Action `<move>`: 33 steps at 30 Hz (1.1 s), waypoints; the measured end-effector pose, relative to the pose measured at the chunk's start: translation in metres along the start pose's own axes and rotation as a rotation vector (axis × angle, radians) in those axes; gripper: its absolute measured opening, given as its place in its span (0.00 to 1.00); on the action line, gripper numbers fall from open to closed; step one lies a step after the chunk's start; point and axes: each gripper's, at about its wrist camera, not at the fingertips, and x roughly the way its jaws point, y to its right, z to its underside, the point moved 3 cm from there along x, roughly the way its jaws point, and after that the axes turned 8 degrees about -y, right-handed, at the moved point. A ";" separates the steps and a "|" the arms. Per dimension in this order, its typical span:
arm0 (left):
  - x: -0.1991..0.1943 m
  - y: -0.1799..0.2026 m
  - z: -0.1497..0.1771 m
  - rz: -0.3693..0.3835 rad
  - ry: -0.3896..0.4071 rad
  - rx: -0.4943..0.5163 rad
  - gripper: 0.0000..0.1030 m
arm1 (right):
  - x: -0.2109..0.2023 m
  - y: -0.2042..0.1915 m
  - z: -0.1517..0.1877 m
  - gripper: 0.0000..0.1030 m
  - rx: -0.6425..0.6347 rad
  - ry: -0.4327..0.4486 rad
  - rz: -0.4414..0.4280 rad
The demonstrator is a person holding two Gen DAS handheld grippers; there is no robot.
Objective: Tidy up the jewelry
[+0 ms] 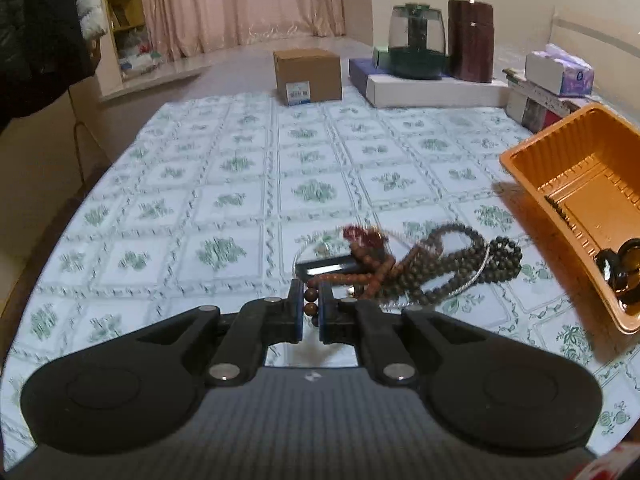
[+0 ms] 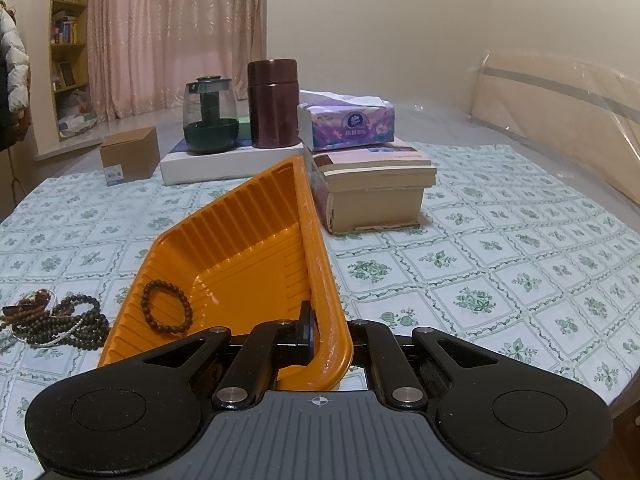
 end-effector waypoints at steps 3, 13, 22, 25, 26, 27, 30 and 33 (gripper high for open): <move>-0.012 -0.001 -0.013 0.007 0.036 0.021 0.06 | -0.001 -0.001 -0.001 0.06 -0.001 0.001 0.000; -0.056 0.005 -0.076 0.038 0.182 0.097 0.06 | -0.003 -0.004 -0.002 0.06 -0.003 0.008 -0.001; -0.091 0.020 -0.114 0.079 0.259 0.169 0.06 | -0.005 -0.006 -0.004 0.06 -0.006 0.016 -0.005; -0.100 0.026 -0.124 0.104 0.278 0.181 0.06 | -0.006 -0.007 -0.005 0.06 -0.009 0.020 -0.008; -0.104 0.028 -0.127 0.109 0.285 0.189 0.06 | -0.006 -0.007 -0.006 0.06 -0.009 0.021 -0.009; -0.108 0.032 -0.131 0.116 0.295 0.197 0.06 | -0.007 -0.008 -0.005 0.07 -0.009 0.022 -0.009; -0.118 0.045 -0.140 0.146 0.314 0.219 0.06 | -0.007 -0.009 -0.007 0.07 -0.010 0.025 -0.011; -0.127 0.064 -0.148 0.194 0.333 0.238 0.06 | -0.007 -0.009 -0.008 0.07 -0.009 0.027 -0.013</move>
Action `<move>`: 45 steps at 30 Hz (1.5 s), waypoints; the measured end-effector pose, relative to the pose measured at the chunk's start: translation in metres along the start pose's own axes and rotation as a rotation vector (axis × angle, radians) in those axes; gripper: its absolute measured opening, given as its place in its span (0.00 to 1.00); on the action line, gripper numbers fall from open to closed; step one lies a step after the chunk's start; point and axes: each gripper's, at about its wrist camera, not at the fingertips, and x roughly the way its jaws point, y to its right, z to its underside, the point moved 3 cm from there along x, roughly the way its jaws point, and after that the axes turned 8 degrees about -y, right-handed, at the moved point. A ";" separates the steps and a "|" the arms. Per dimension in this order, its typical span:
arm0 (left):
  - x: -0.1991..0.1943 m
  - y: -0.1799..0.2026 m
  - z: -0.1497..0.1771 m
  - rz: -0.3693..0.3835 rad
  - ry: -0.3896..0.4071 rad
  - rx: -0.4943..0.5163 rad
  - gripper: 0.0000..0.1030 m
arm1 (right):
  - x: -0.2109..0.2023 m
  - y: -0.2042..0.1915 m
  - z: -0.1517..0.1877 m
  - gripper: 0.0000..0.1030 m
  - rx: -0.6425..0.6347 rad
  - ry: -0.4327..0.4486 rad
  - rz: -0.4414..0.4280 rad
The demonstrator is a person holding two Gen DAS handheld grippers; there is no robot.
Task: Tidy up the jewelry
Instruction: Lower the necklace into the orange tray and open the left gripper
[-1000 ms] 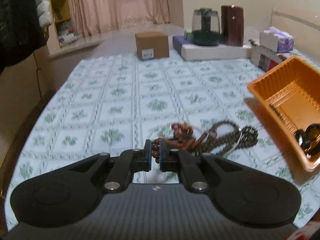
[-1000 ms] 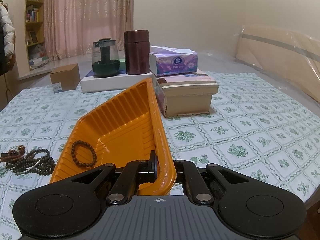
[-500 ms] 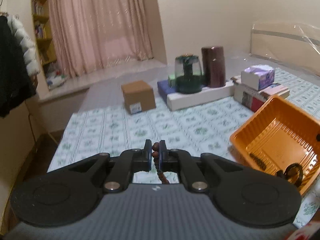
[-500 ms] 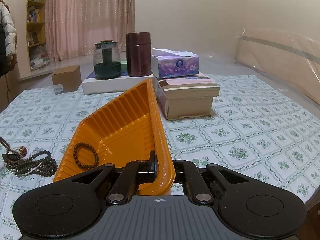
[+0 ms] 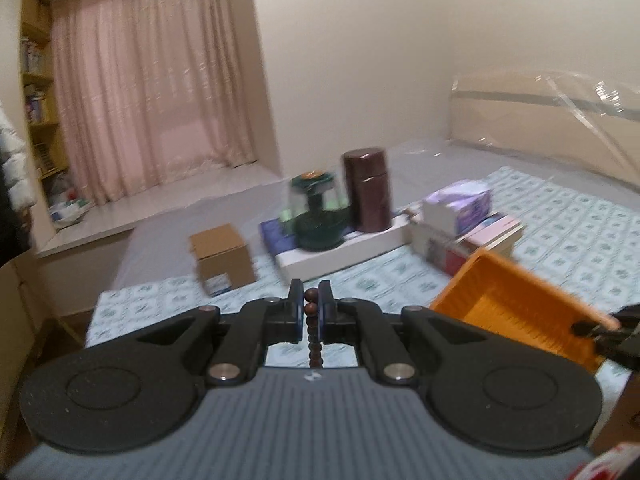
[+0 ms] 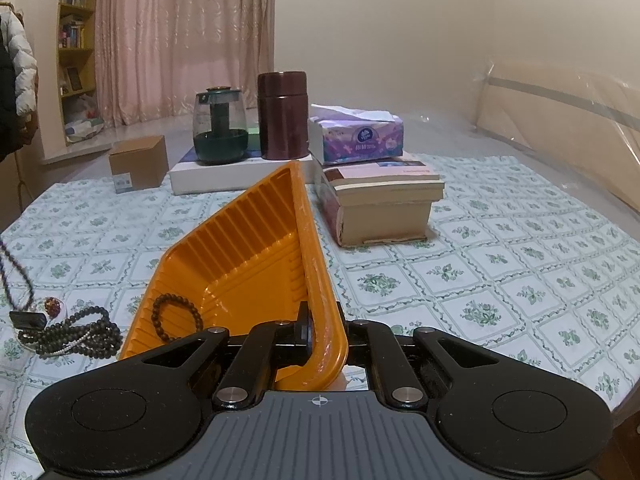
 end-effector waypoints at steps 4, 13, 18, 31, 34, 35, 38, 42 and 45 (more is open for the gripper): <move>0.005 0.033 -0.015 0.073 0.020 0.033 0.06 | 0.000 0.000 0.000 0.07 0.000 0.000 0.000; 0.046 0.114 -0.025 0.252 -0.011 0.078 0.06 | 0.000 0.000 0.001 0.07 0.004 -0.003 -0.001; 0.078 0.150 -0.016 0.322 -0.061 0.101 0.06 | 0.002 0.002 0.002 0.07 0.015 -0.007 -0.005; 0.140 0.160 0.020 0.361 -0.206 0.060 0.06 | 0.006 0.010 0.004 0.07 0.033 -0.019 -0.006; 0.138 0.147 0.019 0.347 -0.193 0.031 0.16 | 0.006 0.010 0.005 0.07 0.034 -0.020 -0.006; 0.136 0.142 0.018 0.338 -0.189 0.021 0.22 | 0.006 0.011 0.005 0.07 0.035 -0.021 -0.006; 0.129 0.119 0.021 0.298 -0.181 -0.010 0.22 | 0.006 0.012 0.005 0.07 0.039 -0.022 -0.008; 0.116 0.076 0.034 0.216 -0.178 -0.082 0.22 | 0.006 0.010 0.005 0.07 0.042 -0.022 -0.007; 0.104 0.040 0.049 0.143 -0.185 -0.144 0.23 | 0.006 0.010 0.006 0.07 0.041 -0.021 -0.008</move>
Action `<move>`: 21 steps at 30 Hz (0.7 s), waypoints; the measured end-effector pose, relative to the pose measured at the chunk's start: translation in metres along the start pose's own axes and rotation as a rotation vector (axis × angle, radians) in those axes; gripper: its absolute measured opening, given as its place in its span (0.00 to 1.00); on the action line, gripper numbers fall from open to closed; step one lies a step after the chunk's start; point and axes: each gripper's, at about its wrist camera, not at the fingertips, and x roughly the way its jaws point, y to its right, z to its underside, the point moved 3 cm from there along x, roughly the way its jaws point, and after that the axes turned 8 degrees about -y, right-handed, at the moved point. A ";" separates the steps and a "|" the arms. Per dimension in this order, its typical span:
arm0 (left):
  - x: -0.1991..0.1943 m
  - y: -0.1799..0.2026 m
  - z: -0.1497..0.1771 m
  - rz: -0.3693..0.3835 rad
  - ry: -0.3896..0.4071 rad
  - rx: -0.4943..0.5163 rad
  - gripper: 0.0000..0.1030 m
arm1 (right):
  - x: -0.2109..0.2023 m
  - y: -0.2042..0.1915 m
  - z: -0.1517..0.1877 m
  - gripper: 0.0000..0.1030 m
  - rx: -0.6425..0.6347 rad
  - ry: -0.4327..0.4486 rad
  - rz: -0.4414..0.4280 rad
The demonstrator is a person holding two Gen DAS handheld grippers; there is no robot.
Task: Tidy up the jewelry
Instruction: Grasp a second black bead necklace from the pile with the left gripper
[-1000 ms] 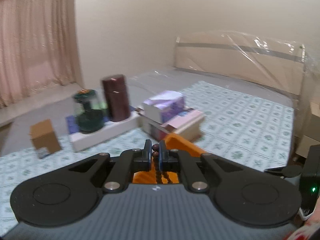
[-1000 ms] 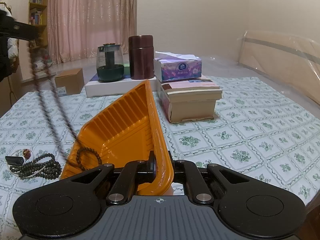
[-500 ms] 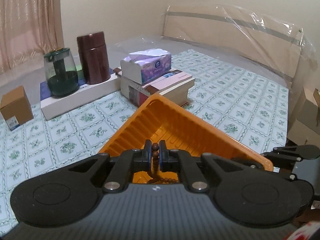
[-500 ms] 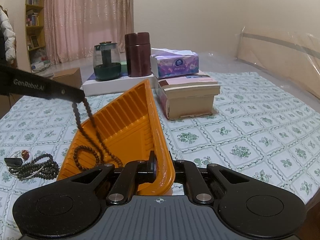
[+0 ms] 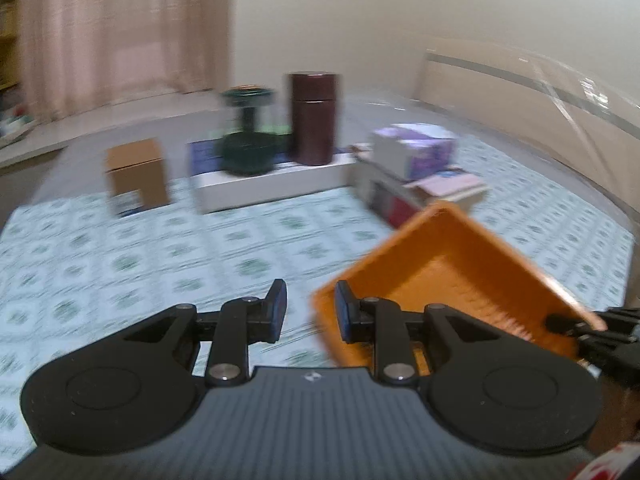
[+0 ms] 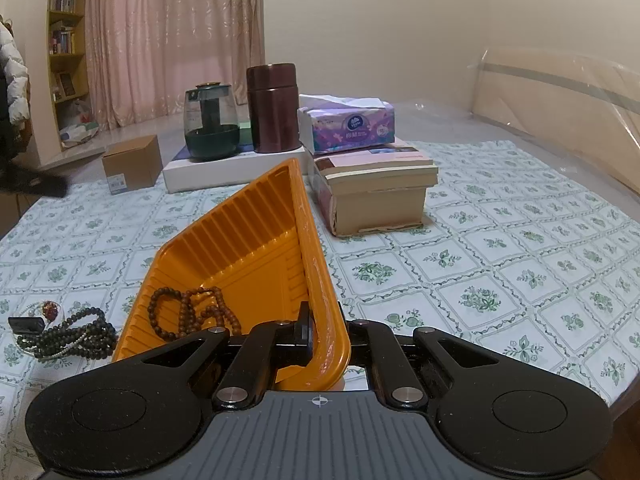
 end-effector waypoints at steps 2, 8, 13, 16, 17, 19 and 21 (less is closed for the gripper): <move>-0.011 -0.020 0.010 -0.040 0.000 -0.039 0.24 | 0.000 0.000 0.000 0.07 0.000 0.000 0.000; -0.031 -0.066 0.050 -0.159 -0.023 -0.114 0.24 | -0.001 -0.001 0.001 0.07 -0.003 -0.003 0.003; -0.030 -0.088 0.087 -0.209 -0.074 -0.157 0.24 | -0.002 -0.002 0.001 0.07 -0.006 -0.003 0.007; -0.026 -0.094 0.106 -0.218 -0.095 -0.176 0.24 | -0.002 -0.002 0.001 0.07 -0.010 -0.004 0.010; -0.023 -0.094 0.112 -0.220 -0.102 -0.179 0.24 | -0.002 -0.001 0.001 0.07 -0.011 -0.005 0.012; -0.016 -0.093 0.121 -0.229 -0.120 -0.169 0.24 | -0.001 -0.001 0.001 0.07 -0.011 -0.006 0.014; -0.008 -0.091 0.127 -0.227 -0.133 -0.149 0.24 | -0.001 -0.001 0.002 0.07 -0.012 -0.007 0.017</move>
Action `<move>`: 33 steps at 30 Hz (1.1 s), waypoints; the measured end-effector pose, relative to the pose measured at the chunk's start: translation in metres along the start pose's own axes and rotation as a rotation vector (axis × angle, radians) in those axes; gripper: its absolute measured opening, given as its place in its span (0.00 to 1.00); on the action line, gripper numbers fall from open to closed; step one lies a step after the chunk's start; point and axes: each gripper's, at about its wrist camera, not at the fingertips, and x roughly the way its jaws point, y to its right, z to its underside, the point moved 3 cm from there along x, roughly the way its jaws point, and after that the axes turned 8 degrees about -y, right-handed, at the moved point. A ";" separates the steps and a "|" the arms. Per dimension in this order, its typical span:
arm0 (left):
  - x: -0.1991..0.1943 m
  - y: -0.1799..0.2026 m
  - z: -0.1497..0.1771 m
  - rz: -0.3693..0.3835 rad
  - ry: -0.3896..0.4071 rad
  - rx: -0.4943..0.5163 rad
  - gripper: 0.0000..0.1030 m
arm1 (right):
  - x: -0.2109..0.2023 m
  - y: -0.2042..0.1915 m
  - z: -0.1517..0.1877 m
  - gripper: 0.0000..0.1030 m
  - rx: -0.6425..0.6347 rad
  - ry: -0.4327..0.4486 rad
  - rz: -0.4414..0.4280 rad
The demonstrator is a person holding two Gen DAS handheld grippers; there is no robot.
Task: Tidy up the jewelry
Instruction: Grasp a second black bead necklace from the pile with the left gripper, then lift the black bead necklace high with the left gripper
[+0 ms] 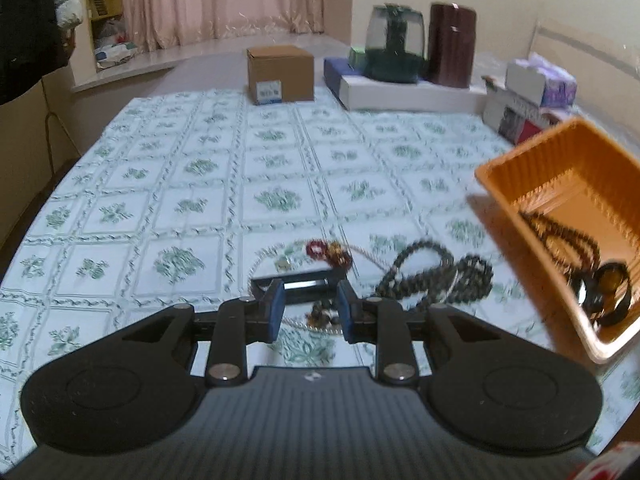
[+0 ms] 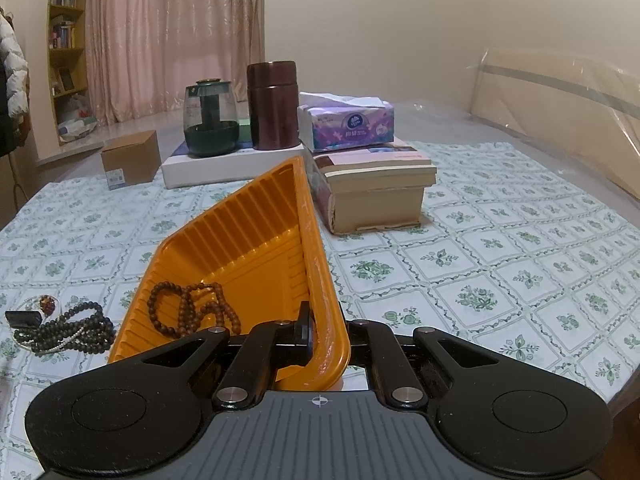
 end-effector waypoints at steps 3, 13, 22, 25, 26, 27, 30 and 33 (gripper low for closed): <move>0.011 0.010 0.005 0.011 -0.005 0.075 0.24 | 0.001 0.000 0.000 0.07 -0.002 -0.003 0.004; 0.043 0.041 0.016 -0.017 -0.065 0.427 0.24 | 0.003 0.000 -0.001 0.07 -0.003 -0.006 0.011; 0.053 0.056 0.017 -0.054 -0.079 0.680 0.21 | 0.004 0.000 -0.001 0.07 -0.002 -0.003 0.008; 0.058 0.058 0.016 -0.058 -0.106 0.716 0.06 | 0.004 0.001 -0.001 0.07 -0.001 -0.003 0.008; 0.059 0.058 0.015 -0.061 -0.109 0.722 0.06 | 0.004 0.001 -0.001 0.07 -0.001 -0.003 0.008; 0.058 0.057 0.015 -0.058 -0.111 0.720 0.06 | 0.004 0.001 -0.001 0.07 -0.002 -0.002 0.008; 0.049 0.055 0.010 -0.048 -0.085 0.690 0.05 | 0.004 0.001 -0.001 0.07 -0.002 -0.002 0.007; 0.029 0.047 -0.004 -0.014 -0.031 0.589 0.05 | 0.003 0.000 -0.002 0.07 -0.003 0.001 0.005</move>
